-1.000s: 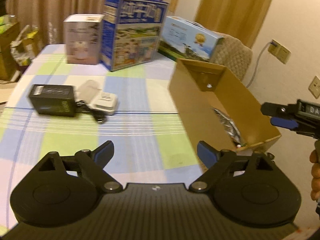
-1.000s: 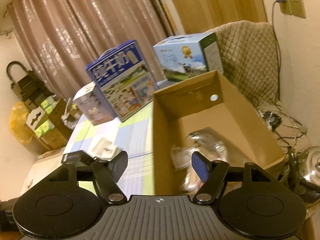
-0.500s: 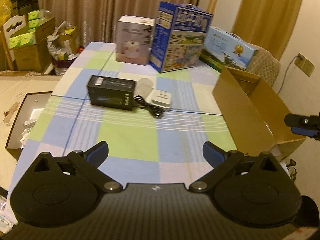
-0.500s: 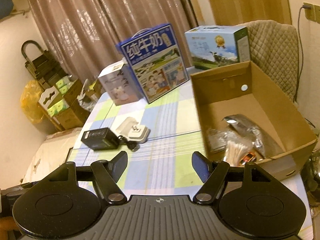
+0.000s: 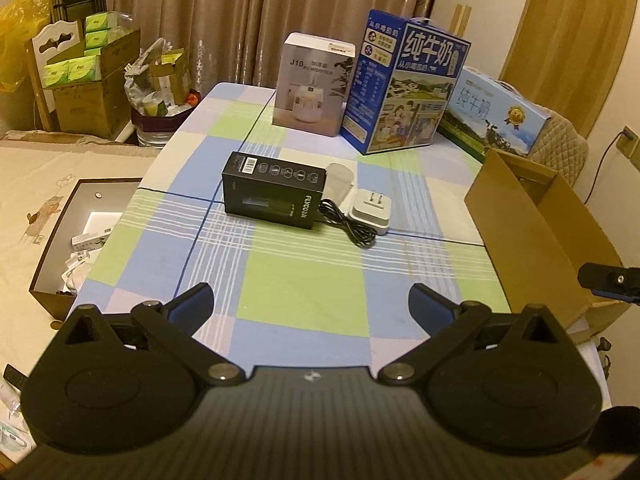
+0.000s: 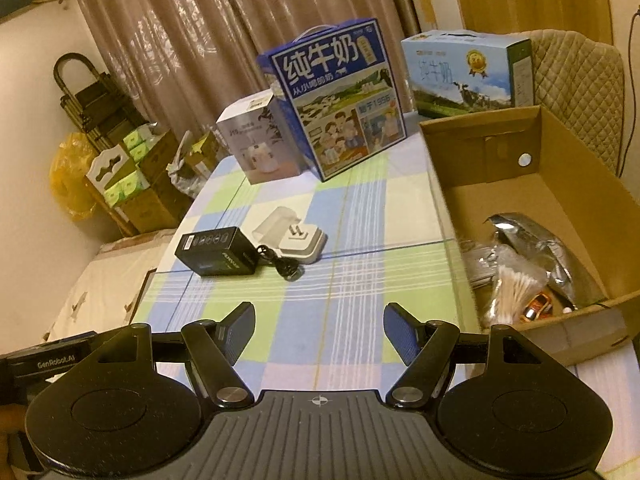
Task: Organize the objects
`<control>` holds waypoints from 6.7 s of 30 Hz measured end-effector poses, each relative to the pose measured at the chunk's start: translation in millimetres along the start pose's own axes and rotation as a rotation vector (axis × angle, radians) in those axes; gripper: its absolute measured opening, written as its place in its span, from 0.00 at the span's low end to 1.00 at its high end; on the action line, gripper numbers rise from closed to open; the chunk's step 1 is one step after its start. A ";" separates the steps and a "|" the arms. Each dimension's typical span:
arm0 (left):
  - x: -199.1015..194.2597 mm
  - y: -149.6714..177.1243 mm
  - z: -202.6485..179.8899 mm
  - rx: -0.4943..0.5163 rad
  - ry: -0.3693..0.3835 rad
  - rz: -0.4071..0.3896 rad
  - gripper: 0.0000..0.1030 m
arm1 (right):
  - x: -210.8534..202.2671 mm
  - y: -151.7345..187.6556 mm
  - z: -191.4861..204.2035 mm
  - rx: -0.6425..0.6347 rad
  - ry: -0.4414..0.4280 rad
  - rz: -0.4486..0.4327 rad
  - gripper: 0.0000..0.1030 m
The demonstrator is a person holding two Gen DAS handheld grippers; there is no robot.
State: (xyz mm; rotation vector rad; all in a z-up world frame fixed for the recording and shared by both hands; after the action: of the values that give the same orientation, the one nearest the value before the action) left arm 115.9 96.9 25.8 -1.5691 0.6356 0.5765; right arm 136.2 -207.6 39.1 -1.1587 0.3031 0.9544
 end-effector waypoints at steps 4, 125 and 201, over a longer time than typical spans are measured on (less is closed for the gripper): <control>11.5 -2.4 3.6 0.007 -0.008 0.008 0.99 | 12.2 -1.6 1.9 -0.009 -0.005 0.011 0.66; 91.7 -8.0 -53.8 0.316 0.197 0.306 0.37 | 116.4 64.4 4.2 -0.066 0.028 0.217 0.11; -31.5 -15.3 -174.9 0.195 0.349 0.098 0.37 | -57.2 27.4 -63.8 0.042 0.113 -0.054 0.11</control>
State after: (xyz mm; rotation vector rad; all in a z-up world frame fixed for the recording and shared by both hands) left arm 103.4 -74.3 74.2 -1.4700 1.0064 0.3014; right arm 97.7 -288.7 32.5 -1.1791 0.3793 0.8336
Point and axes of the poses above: each gripper's, at about its wrist camera, not at the fingertips, and x roughly the way its jaws point, z to its left, y to its underside, the point moved 1 cm from there along x, roughly the way its jaws point, and after that the axes turned 6 degrees about x, right-handed, at the moved point
